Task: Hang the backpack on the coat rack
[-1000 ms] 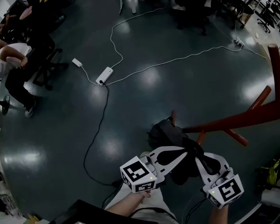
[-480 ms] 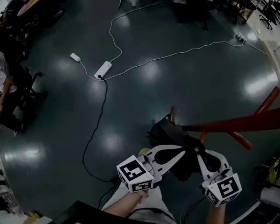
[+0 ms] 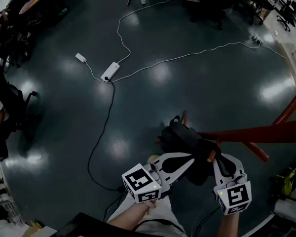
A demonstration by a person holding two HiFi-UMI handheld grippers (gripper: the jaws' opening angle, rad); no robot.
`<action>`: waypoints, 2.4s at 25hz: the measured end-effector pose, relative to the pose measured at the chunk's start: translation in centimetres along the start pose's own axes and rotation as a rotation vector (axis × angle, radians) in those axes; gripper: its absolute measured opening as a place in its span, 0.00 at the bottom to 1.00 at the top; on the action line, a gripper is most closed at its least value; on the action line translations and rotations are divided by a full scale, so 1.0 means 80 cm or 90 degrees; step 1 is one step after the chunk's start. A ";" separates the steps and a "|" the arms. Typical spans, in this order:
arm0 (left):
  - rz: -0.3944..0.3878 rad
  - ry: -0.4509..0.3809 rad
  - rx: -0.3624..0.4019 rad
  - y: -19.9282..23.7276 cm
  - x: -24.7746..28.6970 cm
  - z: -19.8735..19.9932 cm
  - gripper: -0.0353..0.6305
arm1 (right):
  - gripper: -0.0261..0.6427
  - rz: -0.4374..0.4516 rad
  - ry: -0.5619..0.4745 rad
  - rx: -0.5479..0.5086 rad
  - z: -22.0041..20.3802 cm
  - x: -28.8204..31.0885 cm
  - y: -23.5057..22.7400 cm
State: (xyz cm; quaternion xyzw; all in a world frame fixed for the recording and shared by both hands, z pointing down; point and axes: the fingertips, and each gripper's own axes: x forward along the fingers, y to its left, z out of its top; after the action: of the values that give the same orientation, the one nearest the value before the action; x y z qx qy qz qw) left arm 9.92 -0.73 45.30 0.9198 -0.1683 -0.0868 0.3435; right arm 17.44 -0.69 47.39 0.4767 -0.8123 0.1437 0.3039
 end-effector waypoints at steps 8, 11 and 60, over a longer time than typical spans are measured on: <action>0.010 0.000 -0.012 0.005 -0.008 -0.004 0.06 | 0.09 -0.019 -0.070 0.094 0.029 -0.026 -0.019; 0.014 -0.006 -0.012 0.006 -0.011 0.000 0.06 | 0.11 0.011 -0.098 0.143 0.033 -0.036 -0.010; -0.044 -0.055 0.042 -0.064 -0.030 0.122 0.06 | 0.08 0.108 -0.193 0.171 0.150 -0.125 0.096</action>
State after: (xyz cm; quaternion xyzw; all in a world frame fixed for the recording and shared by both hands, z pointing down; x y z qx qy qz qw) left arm 6.29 -2.10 34.71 0.9313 -0.1539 -0.1322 0.3025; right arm 10.15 3.76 32.20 0.4587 -0.8595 0.2026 0.0991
